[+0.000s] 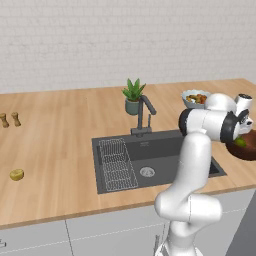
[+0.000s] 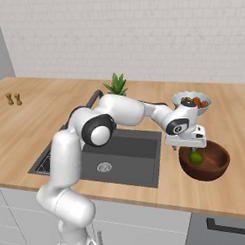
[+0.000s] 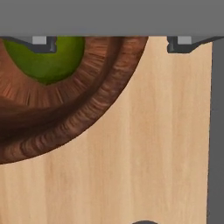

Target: Pick the lime from the sink and place it in the bowl. Then pick the bowl and place it in the microwave. Then close the microwave door and press the start button.

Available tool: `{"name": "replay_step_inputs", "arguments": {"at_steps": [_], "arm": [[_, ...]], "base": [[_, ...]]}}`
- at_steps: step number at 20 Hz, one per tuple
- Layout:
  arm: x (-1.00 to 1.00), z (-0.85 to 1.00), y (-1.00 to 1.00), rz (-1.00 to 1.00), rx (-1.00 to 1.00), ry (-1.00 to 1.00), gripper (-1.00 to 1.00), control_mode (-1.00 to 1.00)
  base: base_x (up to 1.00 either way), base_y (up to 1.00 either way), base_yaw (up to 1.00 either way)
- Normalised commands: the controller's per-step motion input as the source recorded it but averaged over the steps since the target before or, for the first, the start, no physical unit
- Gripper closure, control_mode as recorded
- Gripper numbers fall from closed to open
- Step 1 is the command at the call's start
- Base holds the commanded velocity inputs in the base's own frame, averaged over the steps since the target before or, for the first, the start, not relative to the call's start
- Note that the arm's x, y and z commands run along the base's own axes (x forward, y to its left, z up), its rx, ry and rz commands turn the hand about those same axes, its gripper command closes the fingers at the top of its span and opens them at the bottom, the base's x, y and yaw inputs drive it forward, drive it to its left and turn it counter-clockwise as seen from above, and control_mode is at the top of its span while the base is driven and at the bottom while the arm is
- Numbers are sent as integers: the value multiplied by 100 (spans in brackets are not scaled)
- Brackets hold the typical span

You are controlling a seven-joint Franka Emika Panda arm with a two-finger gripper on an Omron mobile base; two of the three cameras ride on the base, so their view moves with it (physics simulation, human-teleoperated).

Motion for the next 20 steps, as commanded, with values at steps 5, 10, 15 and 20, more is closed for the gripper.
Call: {"name": "replay_step_inputs", "arguments": {"at_steps": [5, 10, 15, 20], "arm": [[0, -9, 5, 0, 0, 0, -100, -100], [0, -14, 3, 0, 0, 0, -100, -100], [-3, -42, 22, 1, -1, -1, -100, -100], [-10, -27, 22, 3, 0, -1, -100, -100]], "base": [[0, 0, 0], [0, 0, 0], [0, 0, 0], [0, 0, 0]]}}
